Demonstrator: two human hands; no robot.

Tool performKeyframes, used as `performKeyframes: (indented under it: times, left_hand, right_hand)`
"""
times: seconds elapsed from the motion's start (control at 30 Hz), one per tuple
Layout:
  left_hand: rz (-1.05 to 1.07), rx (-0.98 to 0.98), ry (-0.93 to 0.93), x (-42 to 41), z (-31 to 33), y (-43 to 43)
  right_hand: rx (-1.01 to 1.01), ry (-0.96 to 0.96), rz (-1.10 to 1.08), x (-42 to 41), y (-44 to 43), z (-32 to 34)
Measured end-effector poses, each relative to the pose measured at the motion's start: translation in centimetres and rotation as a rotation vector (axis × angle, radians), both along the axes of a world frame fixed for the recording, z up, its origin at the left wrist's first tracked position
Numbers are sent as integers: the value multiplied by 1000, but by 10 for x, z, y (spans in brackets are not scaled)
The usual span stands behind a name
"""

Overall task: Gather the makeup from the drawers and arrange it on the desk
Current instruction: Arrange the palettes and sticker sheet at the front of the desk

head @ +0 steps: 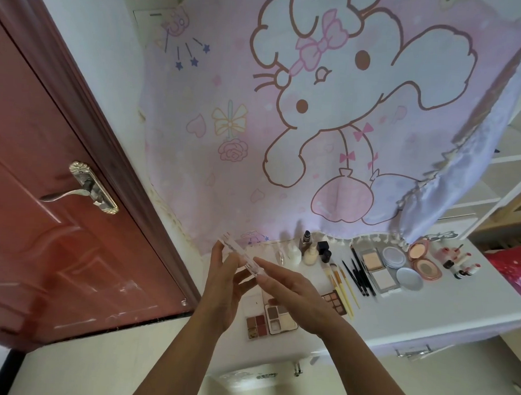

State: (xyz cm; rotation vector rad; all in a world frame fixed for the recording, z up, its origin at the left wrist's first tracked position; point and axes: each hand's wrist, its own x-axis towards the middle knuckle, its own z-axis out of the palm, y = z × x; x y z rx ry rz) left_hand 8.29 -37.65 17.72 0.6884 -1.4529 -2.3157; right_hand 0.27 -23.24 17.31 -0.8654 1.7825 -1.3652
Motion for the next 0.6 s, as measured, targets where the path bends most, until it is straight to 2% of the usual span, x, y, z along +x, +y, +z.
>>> performKeyframes:
  times: [0.17, 0.3, 0.47, 0.6]
  left_hand:
    - [-53, 36, 42, 6, 3, -1]
    - [-86, 157, 107, 10, 1, -6]
    - [-143, 396, 228, 19, -10, -17]
    - [-155, 387, 171, 20, -18, -23]
  right_hand:
    - [-38, -114, -56, 1, 4, 6]
    - [-46, -184, -128, -6, 5, 9]
    - [-124, -318, -384, -16, 8, 7]
    - [-121, -308, -480, -22, 9, 4]
